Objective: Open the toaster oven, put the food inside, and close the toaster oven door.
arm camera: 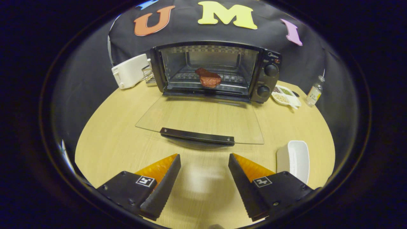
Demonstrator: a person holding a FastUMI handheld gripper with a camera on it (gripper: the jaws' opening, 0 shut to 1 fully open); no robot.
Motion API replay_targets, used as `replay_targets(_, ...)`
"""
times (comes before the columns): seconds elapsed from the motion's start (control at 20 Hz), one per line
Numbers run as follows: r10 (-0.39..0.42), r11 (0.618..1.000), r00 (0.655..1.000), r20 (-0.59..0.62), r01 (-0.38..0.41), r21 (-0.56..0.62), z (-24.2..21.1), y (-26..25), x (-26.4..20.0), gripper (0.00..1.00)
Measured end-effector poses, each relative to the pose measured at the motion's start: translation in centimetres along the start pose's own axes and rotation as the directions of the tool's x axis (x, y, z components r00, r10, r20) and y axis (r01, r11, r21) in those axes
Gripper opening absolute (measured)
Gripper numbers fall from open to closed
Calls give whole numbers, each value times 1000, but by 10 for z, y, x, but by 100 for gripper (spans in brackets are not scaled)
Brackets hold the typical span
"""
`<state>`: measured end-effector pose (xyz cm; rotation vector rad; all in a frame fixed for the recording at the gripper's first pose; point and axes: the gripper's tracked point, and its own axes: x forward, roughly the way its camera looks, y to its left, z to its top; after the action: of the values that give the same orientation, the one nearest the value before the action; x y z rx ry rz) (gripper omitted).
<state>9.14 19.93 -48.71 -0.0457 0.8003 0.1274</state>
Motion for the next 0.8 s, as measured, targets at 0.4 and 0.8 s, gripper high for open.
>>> replay_targets(0.4, -33, 998, 998, -58, 36, 47, -7, -4, 30, 97)
replay_targets(0.8, -24, 998, 999, -44, 27, 50, 14, -7, 16, 97)
